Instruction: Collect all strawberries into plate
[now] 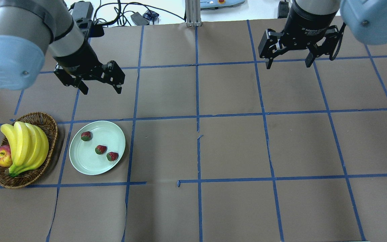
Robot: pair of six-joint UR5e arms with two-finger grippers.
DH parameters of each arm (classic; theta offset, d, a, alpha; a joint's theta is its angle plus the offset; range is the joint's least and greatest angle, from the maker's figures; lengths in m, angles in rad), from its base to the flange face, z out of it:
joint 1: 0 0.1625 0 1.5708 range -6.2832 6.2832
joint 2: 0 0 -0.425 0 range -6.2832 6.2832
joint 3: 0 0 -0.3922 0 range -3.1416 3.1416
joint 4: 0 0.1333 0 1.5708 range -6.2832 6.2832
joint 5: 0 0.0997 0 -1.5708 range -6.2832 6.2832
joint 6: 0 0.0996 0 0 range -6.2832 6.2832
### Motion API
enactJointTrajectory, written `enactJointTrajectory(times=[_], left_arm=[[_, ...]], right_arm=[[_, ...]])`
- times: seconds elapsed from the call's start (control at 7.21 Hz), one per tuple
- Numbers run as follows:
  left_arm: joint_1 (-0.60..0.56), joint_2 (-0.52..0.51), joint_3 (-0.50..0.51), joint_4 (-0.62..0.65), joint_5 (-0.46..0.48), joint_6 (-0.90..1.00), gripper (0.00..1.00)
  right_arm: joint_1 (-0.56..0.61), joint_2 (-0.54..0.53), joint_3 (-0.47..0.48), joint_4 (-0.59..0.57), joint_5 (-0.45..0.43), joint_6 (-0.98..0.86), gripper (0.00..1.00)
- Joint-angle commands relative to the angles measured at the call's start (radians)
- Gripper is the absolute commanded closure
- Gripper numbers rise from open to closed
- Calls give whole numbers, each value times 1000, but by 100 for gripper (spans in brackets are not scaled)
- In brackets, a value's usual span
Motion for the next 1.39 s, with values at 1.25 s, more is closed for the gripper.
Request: enactJointTrajectory(times=[1.25], left_arm=[[0, 79, 7, 20, 98, -13, 2]], right_arm=[[-33, -8, -61, 8, 44, 10, 0]])
